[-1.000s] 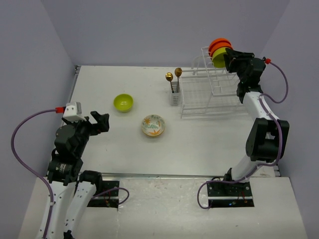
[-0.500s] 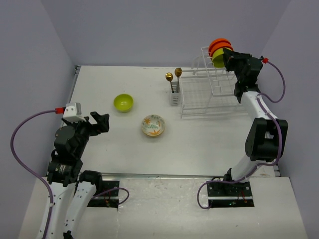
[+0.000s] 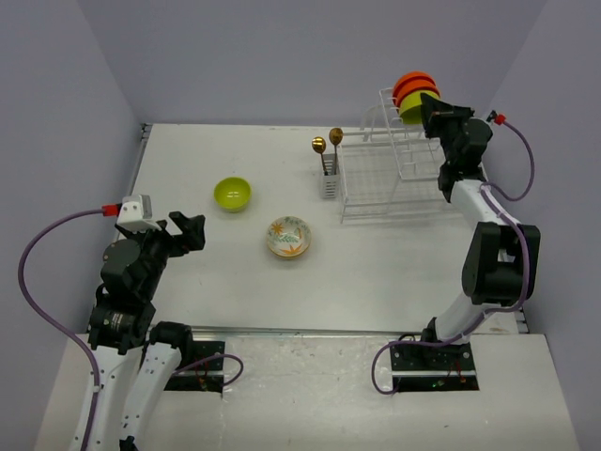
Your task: Unload the bowls from the dish rack
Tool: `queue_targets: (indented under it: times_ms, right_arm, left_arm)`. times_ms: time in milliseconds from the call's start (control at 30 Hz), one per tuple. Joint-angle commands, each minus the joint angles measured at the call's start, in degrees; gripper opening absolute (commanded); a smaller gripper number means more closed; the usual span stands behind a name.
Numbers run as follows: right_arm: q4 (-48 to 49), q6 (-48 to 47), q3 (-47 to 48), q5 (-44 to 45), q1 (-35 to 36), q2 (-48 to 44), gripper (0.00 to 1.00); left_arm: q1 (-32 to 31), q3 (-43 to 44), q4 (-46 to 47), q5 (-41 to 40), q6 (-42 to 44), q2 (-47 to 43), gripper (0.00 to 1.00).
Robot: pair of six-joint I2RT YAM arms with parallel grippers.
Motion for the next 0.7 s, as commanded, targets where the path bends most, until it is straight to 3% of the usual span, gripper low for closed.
queue_targets:
  times_ms: [0, 200, 667]
  right_arm:
    - [9.1, 0.8, -1.8, 1.7, 0.3, -2.4, 0.00]
    - [14.4, 2.4, -3.8, 1.8, 0.3, -3.8, 0.00]
    - [16.4, 5.8, -5.2, -0.1, -0.6, -6.7, 0.00]
  left_arm:
    - [-0.4, 0.2, 1.6, -0.3, 1.4, -0.4, 1.00]
    - [-0.4, 0.3, 1.5, -0.6, 1.4, -0.3, 1.00]
    - [-0.4, 0.3, 1.4, -1.4, 1.1, -0.1, 1.00]
